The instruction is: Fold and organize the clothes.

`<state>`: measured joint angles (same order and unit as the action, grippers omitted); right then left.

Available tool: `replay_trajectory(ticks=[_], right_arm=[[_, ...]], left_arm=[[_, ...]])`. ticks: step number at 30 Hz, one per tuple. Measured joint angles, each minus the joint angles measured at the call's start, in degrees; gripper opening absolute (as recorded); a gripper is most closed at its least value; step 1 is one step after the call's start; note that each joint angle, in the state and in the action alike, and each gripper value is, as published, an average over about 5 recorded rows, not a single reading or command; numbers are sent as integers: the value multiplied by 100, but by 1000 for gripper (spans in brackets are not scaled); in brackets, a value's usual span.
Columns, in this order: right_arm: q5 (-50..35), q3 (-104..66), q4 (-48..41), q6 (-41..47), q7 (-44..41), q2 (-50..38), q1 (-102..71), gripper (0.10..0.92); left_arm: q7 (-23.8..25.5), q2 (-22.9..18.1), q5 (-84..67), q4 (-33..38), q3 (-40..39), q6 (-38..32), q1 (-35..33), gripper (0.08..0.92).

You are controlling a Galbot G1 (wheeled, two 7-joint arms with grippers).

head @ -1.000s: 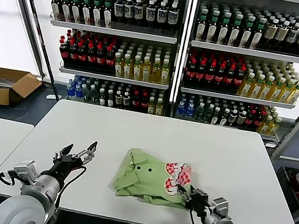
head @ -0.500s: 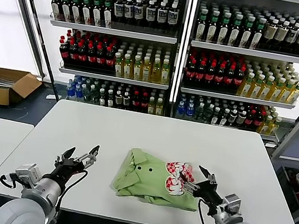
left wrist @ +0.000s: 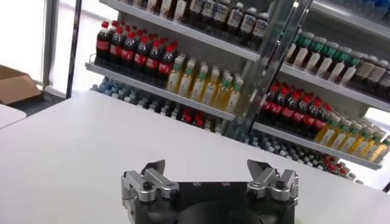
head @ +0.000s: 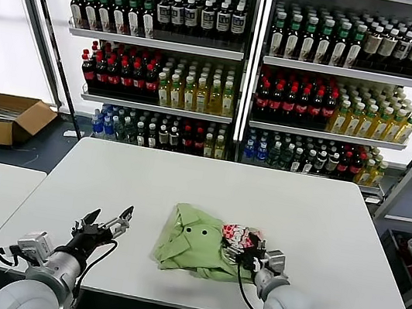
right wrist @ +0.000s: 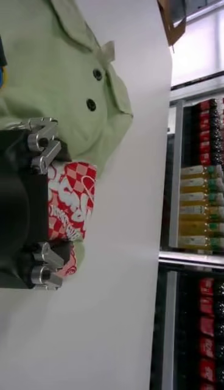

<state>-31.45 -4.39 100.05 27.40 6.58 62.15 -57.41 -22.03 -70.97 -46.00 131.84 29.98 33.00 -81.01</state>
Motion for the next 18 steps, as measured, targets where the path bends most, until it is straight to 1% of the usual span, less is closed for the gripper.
replay_trajectory(ticks=[4,9,13,18], right_arm=[[-185,155,-41,52,28,-32,384,823],[-246,-3,388,-120,-56,-232,459,823],[-116,-504,888,-389,-252,-305,8,823],[103,-1473,1415,-850,-634,-198,-996,823]], left_arm=[[20,1,16,10,-9,-1,-37,823],[156,-16,128,20,64,-48,-125,823],[445,-10,316,-4,178,-176,-209,823],[948,-32,627,-61,347,-415,-336,823]])
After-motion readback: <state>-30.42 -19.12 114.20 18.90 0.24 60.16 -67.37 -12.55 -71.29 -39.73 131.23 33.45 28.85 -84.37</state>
